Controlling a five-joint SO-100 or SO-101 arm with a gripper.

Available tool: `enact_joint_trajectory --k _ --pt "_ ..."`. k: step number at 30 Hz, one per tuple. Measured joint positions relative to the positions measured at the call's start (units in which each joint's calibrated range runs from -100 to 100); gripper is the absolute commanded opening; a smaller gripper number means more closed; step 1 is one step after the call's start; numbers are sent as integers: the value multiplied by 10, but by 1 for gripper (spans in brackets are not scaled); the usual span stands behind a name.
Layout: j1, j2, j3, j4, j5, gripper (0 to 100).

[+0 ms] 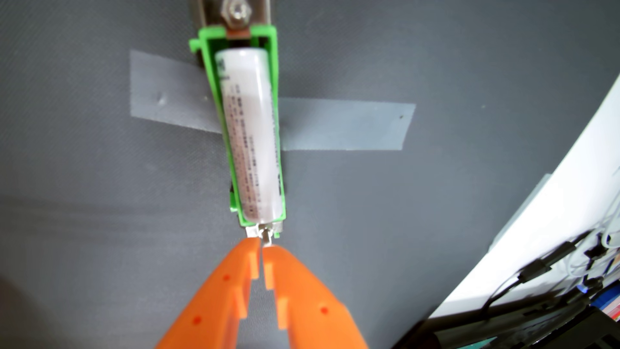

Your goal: Insert Battery

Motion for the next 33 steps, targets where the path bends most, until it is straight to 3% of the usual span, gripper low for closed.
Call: enact_joint_trajectory --k 33 --pt "-30 6 0 -35 0 1"
